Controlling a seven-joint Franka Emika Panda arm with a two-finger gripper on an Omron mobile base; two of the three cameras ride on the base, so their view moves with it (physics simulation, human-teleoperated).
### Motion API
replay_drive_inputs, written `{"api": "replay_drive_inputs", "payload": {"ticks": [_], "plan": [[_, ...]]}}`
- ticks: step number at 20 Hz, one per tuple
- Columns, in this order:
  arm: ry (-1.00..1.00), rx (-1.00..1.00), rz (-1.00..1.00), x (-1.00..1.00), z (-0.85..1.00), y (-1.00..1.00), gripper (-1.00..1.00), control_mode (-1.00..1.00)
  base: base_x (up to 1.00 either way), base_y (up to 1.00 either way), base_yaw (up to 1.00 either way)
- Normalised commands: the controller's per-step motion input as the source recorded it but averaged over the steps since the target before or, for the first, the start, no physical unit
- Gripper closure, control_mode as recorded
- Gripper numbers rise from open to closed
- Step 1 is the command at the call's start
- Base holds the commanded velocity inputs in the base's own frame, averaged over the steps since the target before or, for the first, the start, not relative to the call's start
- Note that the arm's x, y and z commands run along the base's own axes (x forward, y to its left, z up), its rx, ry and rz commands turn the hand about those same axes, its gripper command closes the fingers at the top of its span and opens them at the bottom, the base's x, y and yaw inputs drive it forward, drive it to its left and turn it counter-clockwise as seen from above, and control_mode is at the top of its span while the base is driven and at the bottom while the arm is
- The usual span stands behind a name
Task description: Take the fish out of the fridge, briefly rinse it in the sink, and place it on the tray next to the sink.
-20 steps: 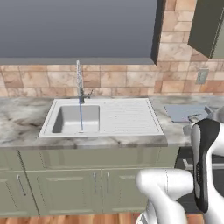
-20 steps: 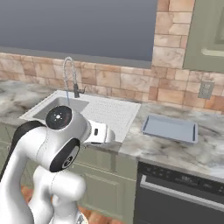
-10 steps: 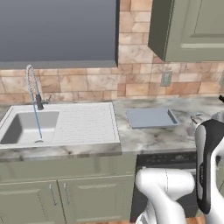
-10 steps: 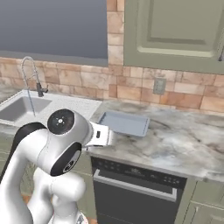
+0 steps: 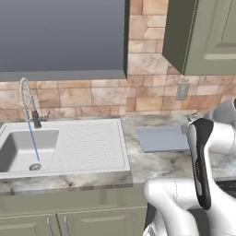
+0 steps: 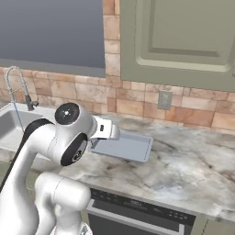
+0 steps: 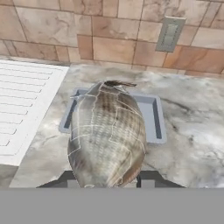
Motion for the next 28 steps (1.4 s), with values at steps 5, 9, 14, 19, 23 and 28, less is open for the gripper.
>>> {"api": "replay_drive_inputs", "payload": {"ticks": [5, 9, 14, 19, 23, 28], "plan": [[0.01, 0.0, 0.0, 0.46, -0.02, 0.18, 1.0, -1.0, 0.0, 0.0, 0.0], [0.04, -0.03, 0.0, 0.21, -0.68, 0.0, 1.0, -1.0, 0.0, 0.0, 0.0], [0.09, -0.06, 0.0, 0.23, -0.86, 0.0, 1.0, -1.0, 0.0, 0.0, 0.0], [0.0, 0.0, 0.0, 0.59, -0.21, 0.0, 1.0, -1.0, 0.0, 0.0, 0.0], [0.0, 0.0, 0.0, 0.74, -0.09, -0.14, 1.0, -1.0, 0.0, 0.0, 0.0], [0.0, 0.0, 0.0, 0.66, -0.35, -0.21, 1.0, -1.0, 0.0, 0.0, 0.0]]}}
